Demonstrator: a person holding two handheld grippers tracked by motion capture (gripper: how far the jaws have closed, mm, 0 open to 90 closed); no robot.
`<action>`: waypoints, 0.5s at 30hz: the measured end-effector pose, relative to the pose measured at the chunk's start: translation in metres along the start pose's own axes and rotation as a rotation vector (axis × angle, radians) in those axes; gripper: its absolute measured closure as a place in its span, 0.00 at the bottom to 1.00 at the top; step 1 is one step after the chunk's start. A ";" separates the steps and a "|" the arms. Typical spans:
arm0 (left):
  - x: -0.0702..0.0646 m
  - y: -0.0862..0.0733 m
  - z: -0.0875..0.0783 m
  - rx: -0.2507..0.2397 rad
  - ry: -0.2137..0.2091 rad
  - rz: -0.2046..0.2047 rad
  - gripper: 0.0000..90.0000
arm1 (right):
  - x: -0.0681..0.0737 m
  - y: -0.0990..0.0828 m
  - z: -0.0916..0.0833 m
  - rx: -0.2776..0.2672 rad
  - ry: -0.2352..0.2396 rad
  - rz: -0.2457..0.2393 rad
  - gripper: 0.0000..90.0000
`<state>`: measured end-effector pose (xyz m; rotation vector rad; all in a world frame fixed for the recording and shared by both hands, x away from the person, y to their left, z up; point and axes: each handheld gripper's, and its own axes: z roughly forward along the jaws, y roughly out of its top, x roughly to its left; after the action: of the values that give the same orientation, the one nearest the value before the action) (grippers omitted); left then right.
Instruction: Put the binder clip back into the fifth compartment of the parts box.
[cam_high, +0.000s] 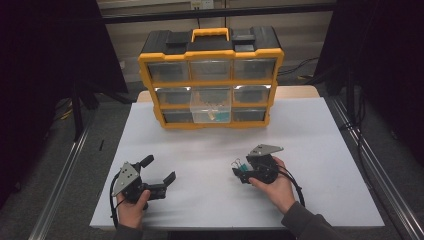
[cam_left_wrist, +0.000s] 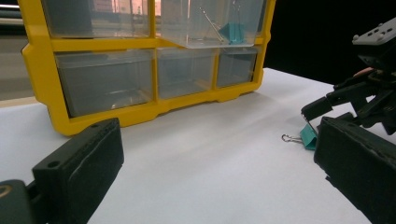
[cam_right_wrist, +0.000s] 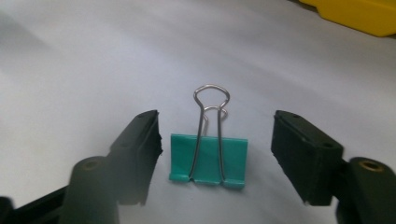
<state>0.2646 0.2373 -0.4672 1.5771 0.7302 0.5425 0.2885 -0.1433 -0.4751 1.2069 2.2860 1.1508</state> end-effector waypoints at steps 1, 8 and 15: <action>0.000 0.000 0.000 0.000 -0.001 0.003 0.02 | 0.000 0.000 0.001 0.004 -0.002 0.001 0.39; 0.000 0.000 0.001 0.001 -0.003 0.007 0.02 | -0.001 -0.002 0.007 0.046 0.005 0.017 0.49; 0.000 0.000 0.000 0.001 -0.008 0.003 0.02 | 0.000 -0.003 0.007 0.035 0.014 -0.009 0.56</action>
<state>0.2648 0.2377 -0.4670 1.5801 0.7222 0.5374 0.2909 -0.1402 -0.4817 1.2039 2.3288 1.1247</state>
